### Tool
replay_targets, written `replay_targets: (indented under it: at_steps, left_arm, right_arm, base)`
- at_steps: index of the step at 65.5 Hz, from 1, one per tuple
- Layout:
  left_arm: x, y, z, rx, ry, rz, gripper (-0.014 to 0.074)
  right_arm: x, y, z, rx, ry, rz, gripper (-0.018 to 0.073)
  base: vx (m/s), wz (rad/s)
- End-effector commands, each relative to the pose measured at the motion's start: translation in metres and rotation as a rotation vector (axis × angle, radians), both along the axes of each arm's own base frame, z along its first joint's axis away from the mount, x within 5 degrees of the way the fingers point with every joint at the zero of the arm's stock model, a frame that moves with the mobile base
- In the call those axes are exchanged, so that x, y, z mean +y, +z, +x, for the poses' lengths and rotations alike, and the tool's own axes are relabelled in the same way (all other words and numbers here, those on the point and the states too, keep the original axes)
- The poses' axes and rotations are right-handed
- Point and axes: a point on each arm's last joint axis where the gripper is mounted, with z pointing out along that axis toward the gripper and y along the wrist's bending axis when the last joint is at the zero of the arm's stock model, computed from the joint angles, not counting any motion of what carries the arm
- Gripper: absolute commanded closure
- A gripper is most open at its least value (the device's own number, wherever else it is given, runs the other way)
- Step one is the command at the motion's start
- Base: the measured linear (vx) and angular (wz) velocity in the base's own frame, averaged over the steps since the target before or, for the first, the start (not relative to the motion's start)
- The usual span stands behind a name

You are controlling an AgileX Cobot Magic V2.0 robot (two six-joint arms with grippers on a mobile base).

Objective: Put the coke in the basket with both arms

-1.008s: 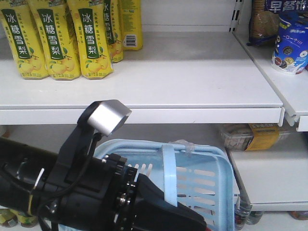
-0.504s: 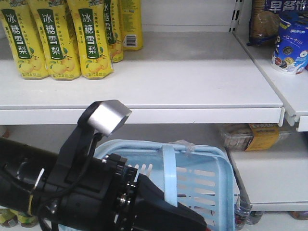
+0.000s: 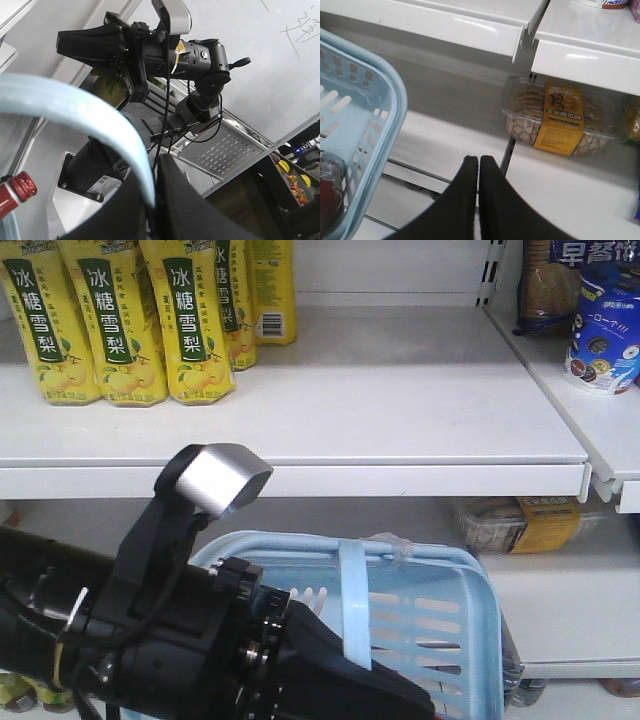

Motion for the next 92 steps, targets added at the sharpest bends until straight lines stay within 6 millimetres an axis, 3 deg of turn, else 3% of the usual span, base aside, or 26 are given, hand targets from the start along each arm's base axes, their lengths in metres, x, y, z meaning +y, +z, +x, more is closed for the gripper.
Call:
replay_targets:
  at_steps: [1,27,45,58,76,92]
  left_arm:
    - [0.002,0.026,-0.002,-0.058,0.034,-0.14,0.0603]
    - [0.005,0.017,0.023,-0.167,0.329,-0.095,0.0603]
    - [0.03,-0.003,0.022,-0.247,0.583,-0.109,0.0603]
    - [0.059,-0.017,0.007,-0.384,0.726,-0.074,0.0603]
    - [0.109,-0.05,-0.027,-0.365,0.924,-0.022,0.0603]
    - [0.141,-0.087,-0.054,-0.372,1.0,0.043,0.0603]
  right_arm:
    - [0.001,0.013,0.002,-0.083,0.013,0.0,0.0564]
    - [0.001,0.013,0.002,-0.083,0.013,0.0,0.0564]
    - [0.001,0.013,0.002,-0.083,0.013,0.0,0.0564]
    - [0.001,0.013,0.002,-0.083,0.013,0.0,0.0564]
    - [0.001,0.012,0.002,-0.081,0.012,-0.001,0.0564]
    - [0.001,0.012,0.002,-0.08,0.012,-0.001,0.0564]
  base:
    - [0.0,0.0]
    - [0.0,0.0]
    - [0.0,0.0]
    - [0.0,0.0]
    - [0.0,0.0]
    - [0.0,0.0]
